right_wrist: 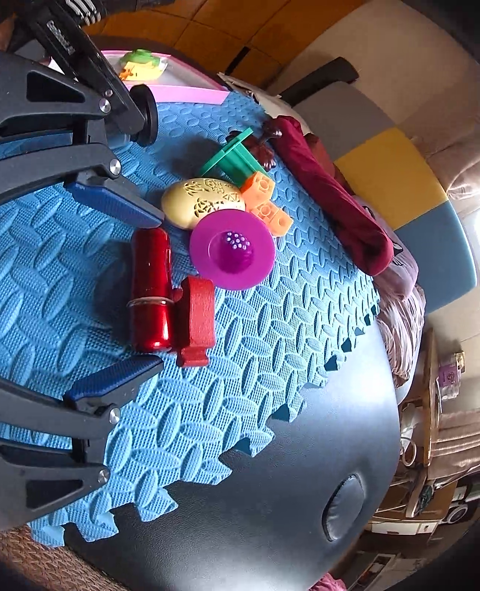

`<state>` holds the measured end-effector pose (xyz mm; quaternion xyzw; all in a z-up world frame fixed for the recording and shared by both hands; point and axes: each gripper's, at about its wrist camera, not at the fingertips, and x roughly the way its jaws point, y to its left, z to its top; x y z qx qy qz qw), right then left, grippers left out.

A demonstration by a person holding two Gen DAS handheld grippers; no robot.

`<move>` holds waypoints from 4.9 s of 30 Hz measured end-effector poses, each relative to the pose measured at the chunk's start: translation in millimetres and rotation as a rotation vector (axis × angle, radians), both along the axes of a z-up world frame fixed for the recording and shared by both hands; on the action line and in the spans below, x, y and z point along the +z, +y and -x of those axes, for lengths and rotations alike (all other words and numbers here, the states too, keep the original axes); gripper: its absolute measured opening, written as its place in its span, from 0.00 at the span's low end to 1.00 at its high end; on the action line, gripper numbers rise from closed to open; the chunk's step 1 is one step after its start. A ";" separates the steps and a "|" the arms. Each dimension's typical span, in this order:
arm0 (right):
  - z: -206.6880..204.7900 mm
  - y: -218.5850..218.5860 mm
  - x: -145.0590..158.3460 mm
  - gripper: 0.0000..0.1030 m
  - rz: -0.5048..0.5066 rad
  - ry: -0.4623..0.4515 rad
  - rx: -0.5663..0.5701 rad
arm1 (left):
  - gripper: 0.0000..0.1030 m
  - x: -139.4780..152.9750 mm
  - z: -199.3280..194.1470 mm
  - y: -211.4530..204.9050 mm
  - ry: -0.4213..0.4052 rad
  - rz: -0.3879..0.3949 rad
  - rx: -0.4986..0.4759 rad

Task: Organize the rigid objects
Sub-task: 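Lift the black-grey cup and set it in the tray with the left gripper, then grasp the red cylinder with the right gripper, then carry the red cylinder into the tray and release it with the right gripper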

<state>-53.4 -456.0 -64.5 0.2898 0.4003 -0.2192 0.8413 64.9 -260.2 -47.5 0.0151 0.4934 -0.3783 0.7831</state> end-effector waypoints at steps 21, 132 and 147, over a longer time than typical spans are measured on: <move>2.6 3.2 -0.4 0.71 0.048 -0.036 0.029 | 0.55 66.3 -86.0 135.3 -0.043 0.145 0.296; -137.5 219.4 37.4 0.75 0.222 -0.040 0.843 | 0.78 19.4 5.7 251.4 -0.185 -0.110 0.505; -86.2 172.7 47.7 0.75 0.209 -0.092 0.726 | 0.80 28.9 18.5 221.6 -0.225 -0.132 0.430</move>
